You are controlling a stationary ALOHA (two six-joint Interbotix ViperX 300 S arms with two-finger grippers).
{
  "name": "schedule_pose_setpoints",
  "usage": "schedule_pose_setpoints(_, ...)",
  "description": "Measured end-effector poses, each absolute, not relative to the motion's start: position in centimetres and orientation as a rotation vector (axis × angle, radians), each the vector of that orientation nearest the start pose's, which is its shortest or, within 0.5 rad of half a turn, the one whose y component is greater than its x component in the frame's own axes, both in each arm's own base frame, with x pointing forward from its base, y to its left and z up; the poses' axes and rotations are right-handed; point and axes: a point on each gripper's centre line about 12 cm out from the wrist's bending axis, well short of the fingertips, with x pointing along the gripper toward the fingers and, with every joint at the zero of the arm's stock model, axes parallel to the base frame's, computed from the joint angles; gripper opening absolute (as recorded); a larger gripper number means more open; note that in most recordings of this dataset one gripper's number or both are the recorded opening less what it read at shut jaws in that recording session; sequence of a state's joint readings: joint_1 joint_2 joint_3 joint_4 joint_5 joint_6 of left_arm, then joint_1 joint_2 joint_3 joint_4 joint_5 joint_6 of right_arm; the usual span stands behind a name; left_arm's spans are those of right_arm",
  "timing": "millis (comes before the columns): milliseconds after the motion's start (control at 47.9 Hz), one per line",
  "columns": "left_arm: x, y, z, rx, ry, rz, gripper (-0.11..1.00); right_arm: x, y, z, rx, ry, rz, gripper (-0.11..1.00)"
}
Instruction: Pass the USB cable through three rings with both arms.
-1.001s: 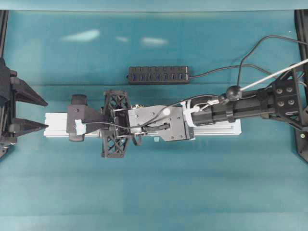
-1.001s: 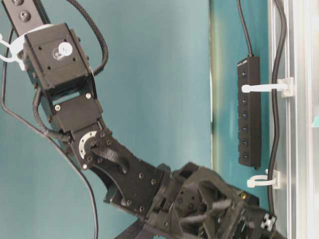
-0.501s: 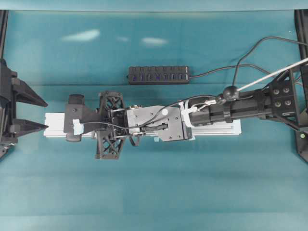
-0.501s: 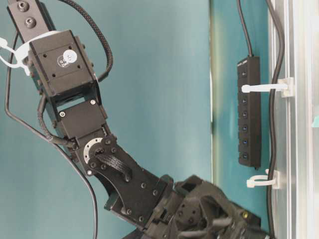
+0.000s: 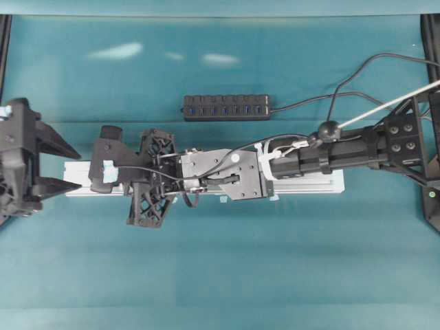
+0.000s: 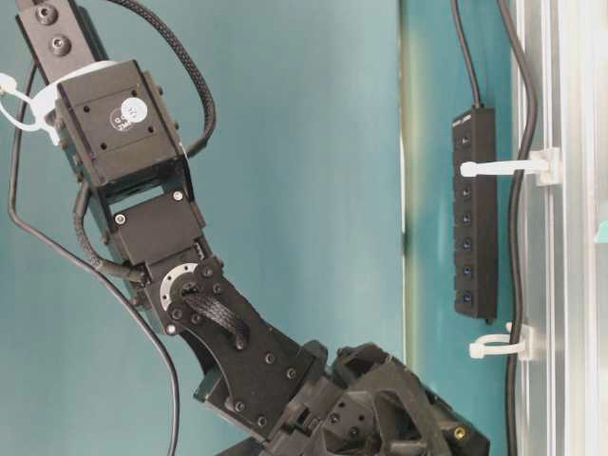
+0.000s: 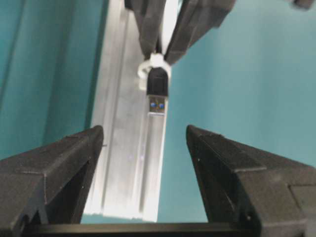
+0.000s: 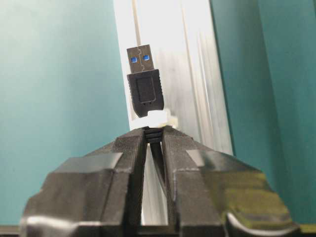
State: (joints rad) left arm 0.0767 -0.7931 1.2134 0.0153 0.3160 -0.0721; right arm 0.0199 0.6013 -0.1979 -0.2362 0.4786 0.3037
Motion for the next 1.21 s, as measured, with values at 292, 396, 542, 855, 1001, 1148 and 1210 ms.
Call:
schedule_pose_setpoints(292,20.4,1.6,15.9,-0.080,0.738,0.096,0.78,57.2,-0.4,13.5,0.039,0.839,-0.121,-0.08)
schedule_pose_setpoints(396,20.9,1.6,15.4,-0.080,0.735,0.096,0.78,57.2,-0.4,13.5,0.038,0.835,-0.120,-0.08)
schedule_pose_setpoints(542,21.6,1.7,14.9,-0.080,0.718,0.094,0.78,57.2,-0.4,13.5,0.039,0.835,-0.120,-0.08)
schedule_pose_setpoints(855,22.4,1.8,13.4,-0.077,0.736,0.093,0.77,57.0,-0.3,13.5,0.048,0.819,-0.116,-0.08)
schedule_pose_setpoints(1001,22.7,1.7,13.1,-0.077,0.736,0.091,0.77,56.8,-0.3,13.6,0.048,0.816,-0.115,-0.08)
schedule_pose_setpoints(1148,22.7,1.7,12.8,-0.077,0.743,0.091,0.72,56.7,-0.3,13.6,0.059,0.817,-0.119,-0.08)
schedule_pose_setpoints(1210,22.8,1.7,12.7,-0.077,0.745,0.091,0.68,56.7,-0.3,13.7,0.062,0.815,-0.120,-0.08)
